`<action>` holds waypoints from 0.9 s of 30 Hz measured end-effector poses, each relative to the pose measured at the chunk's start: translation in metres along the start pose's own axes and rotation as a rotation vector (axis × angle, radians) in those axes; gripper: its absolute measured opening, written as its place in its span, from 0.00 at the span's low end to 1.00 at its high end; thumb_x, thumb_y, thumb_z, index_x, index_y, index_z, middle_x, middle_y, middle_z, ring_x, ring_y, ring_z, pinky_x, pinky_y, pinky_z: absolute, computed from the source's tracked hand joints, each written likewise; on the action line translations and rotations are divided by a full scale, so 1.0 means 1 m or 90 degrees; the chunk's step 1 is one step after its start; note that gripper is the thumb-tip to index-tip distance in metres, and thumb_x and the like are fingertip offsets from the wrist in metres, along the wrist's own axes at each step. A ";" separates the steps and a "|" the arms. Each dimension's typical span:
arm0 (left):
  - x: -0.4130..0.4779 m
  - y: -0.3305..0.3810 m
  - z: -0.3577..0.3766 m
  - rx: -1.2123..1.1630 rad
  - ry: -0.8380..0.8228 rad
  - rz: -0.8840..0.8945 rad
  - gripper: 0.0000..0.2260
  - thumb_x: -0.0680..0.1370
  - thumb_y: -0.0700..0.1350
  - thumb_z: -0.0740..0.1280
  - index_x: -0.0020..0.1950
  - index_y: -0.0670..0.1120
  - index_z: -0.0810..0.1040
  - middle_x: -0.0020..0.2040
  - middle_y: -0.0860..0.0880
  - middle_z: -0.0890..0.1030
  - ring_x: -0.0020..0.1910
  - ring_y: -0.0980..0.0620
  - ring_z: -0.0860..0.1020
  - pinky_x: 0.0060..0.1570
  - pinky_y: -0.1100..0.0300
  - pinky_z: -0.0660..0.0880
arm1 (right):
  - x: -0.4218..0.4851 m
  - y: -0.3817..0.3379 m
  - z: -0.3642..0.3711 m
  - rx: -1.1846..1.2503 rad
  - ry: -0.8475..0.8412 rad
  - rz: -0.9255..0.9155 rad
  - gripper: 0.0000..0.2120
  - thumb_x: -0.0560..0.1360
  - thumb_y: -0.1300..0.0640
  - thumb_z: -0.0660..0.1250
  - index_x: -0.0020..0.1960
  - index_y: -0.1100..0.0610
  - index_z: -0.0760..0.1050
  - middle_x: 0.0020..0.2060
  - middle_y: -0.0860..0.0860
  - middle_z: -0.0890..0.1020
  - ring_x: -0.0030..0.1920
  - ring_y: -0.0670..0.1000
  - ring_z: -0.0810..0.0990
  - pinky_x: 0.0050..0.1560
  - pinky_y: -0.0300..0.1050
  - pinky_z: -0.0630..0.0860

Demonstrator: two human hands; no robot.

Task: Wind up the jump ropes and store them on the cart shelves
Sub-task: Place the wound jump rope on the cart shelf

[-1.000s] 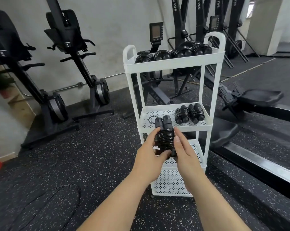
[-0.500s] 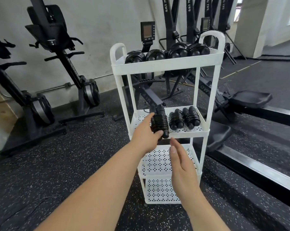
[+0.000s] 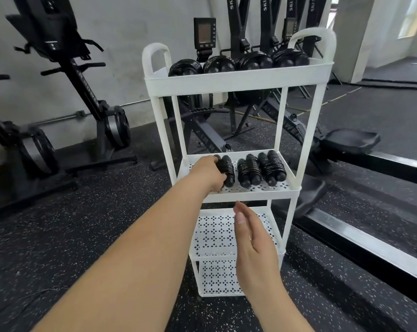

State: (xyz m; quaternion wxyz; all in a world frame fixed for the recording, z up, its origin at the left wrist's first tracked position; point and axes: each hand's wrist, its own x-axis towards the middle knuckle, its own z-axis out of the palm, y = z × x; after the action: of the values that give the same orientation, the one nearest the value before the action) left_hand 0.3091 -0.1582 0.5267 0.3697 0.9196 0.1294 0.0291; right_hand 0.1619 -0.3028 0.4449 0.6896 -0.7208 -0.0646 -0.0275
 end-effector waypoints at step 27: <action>-0.071 -0.034 0.004 0.229 0.045 0.169 0.24 0.88 0.55 0.60 0.84 0.55 0.63 0.70 0.45 0.79 0.73 0.42 0.71 0.71 0.44 0.72 | -0.006 -0.012 0.015 0.036 0.011 0.022 0.19 0.86 0.38 0.56 0.74 0.40 0.73 0.64 0.33 0.79 0.63 0.30 0.74 0.64 0.38 0.71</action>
State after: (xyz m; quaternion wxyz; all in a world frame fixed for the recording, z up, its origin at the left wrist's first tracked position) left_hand 0.2336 -0.1553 0.5033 0.1877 0.9782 0.0228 0.0859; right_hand 0.1533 -0.2880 0.4555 0.7107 -0.7017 -0.0470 -0.0197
